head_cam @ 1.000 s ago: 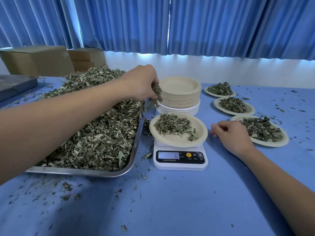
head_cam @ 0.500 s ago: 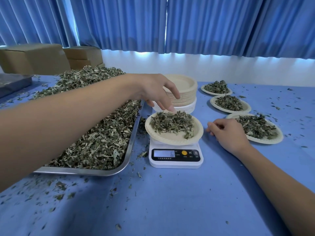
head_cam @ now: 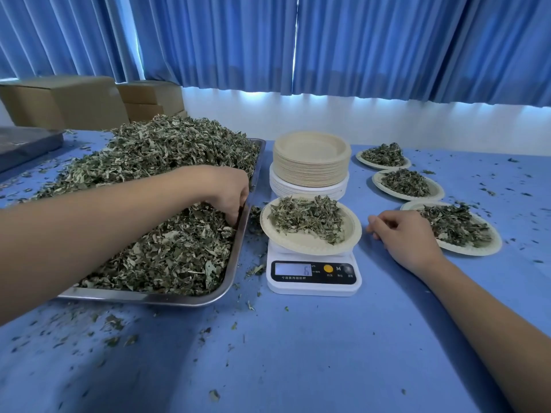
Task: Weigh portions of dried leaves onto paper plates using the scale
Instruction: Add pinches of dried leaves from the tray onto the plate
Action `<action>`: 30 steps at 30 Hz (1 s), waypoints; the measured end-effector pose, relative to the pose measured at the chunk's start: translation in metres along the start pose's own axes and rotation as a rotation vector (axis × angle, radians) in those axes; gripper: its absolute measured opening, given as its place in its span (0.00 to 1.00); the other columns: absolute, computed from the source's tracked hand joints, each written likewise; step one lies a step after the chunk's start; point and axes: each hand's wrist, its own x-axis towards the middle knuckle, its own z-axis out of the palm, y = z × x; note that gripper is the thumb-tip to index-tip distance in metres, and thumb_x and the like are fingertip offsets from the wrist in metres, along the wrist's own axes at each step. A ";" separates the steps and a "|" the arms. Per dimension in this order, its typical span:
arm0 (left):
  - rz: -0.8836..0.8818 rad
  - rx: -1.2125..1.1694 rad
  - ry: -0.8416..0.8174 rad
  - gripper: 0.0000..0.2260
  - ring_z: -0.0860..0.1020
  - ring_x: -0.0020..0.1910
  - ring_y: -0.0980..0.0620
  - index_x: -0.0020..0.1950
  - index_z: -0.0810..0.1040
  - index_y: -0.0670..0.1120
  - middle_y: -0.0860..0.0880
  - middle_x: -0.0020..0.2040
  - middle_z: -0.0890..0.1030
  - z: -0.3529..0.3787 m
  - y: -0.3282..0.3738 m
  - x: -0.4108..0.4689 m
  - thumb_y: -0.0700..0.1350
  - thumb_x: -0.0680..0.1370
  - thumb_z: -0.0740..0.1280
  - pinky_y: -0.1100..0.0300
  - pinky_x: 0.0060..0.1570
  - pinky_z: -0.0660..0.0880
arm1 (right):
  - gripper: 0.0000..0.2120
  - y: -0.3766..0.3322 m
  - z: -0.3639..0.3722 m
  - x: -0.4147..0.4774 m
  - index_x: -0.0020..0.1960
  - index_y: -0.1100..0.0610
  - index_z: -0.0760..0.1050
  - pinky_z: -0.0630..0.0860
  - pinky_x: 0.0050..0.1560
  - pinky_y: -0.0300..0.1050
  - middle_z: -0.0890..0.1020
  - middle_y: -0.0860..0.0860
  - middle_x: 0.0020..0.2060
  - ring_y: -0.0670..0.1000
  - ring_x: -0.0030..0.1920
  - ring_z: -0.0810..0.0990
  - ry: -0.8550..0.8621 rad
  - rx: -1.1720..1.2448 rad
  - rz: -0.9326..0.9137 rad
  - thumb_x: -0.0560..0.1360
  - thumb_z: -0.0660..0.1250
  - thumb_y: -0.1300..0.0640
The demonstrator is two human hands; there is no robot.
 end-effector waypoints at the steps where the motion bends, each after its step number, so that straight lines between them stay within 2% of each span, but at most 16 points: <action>1: -0.004 0.017 -0.001 0.09 0.77 0.41 0.48 0.45 0.81 0.44 0.49 0.41 0.80 0.004 0.000 0.000 0.44 0.70 0.78 0.57 0.39 0.72 | 0.18 0.000 0.000 0.000 0.33 0.51 0.81 0.70 0.34 0.43 0.83 0.52 0.29 0.50 0.28 0.76 0.001 0.004 0.000 0.81 0.66 0.51; 2: -0.009 0.039 0.008 0.05 0.75 0.38 0.47 0.42 0.79 0.43 0.49 0.37 0.77 0.007 0.001 0.000 0.41 0.72 0.75 0.58 0.35 0.70 | 0.18 0.000 0.000 0.000 0.33 0.51 0.81 0.70 0.34 0.43 0.83 0.51 0.29 0.50 0.28 0.76 0.002 0.008 0.001 0.81 0.66 0.51; 4: -0.014 0.055 0.027 0.10 0.68 0.33 0.48 0.35 0.72 0.45 0.49 0.32 0.70 0.011 0.002 0.001 0.36 0.74 0.67 0.60 0.31 0.65 | 0.18 0.000 0.000 0.000 0.33 0.51 0.81 0.69 0.33 0.42 0.83 0.51 0.29 0.49 0.27 0.76 0.001 0.007 -0.001 0.81 0.66 0.51; 6: 0.005 0.061 0.042 0.12 0.65 0.32 0.48 0.34 0.69 0.45 0.50 0.30 0.66 0.010 0.003 0.000 0.33 0.74 0.64 0.60 0.31 0.64 | 0.18 0.000 -0.001 0.000 0.33 0.51 0.81 0.68 0.33 0.42 0.83 0.50 0.29 0.50 0.28 0.76 -0.003 0.005 -0.001 0.81 0.66 0.52; 11: 0.000 0.028 0.113 0.07 0.69 0.35 0.46 0.37 0.74 0.43 0.47 0.35 0.72 0.003 0.003 -0.003 0.34 0.74 0.64 0.55 0.35 0.69 | 0.17 0.000 -0.001 0.000 0.34 0.52 0.82 0.69 0.34 0.42 0.83 0.50 0.29 0.50 0.28 0.76 -0.013 0.024 0.008 0.81 0.66 0.51; 15: -0.022 -0.017 0.223 0.06 0.79 0.39 0.44 0.41 0.79 0.41 0.45 0.40 0.82 0.000 0.004 -0.004 0.35 0.74 0.64 0.53 0.37 0.75 | 0.18 -0.001 -0.001 0.000 0.34 0.51 0.81 0.69 0.33 0.42 0.83 0.50 0.29 0.50 0.27 0.75 -0.012 0.016 0.008 0.81 0.66 0.51; 18: -0.023 -0.016 0.263 0.07 0.78 0.38 0.45 0.39 0.78 0.44 0.48 0.38 0.80 -0.002 0.003 -0.005 0.34 0.73 0.64 0.54 0.36 0.74 | 0.18 -0.001 -0.001 0.000 0.34 0.51 0.81 0.69 0.33 0.42 0.83 0.49 0.29 0.49 0.27 0.76 -0.009 0.017 0.013 0.81 0.66 0.51; 22: -0.029 0.040 0.348 0.08 0.80 0.40 0.44 0.43 0.80 0.43 0.47 0.39 0.81 -0.005 0.003 -0.011 0.35 0.74 0.62 0.55 0.34 0.74 | 0.18 0.000 -0.001 0.000 0.34 0.51 0.82 0.71 0.34 0.43 0.83 0.49 0.29 0.50 0.28 0.77 -0.007 0.030 0.021 0.81 0.66 0.51; 26: 0.007 0.012 0.354 0.09 0.81 0.42 0.42 0.42 0.80 0.43 0.45 0.40 0.82 -0.008 0.004 -0.014 0.33 0.74 0.62 0.50 0.39 0.79 | 0.18 -0.001 -0.001 0.000 0.34 0.51 0.82 0.73 0.35 0.44 0.83 0.50 0.29 0.52 0.29 0.77 -0.003 0.038 0.020 0.81 0.66 0.51; 30: -0.015 0.046 0.398 0.09 0.80 0.40 0.43 0.42 0.80 0.45 0.46 0.40 0.81 -0.012 0.006 -0.017 0.33 0.72 0.64 0.53 0.35 0.74 | 0.18 0.000 -0.001 0.000 0.34 0.51 0.82 0.73 0.36 0.44 0.83 0.50 0.29 0.52 0.30 0.78 -0.004 0.047 0.030 0.81 0.66 0.51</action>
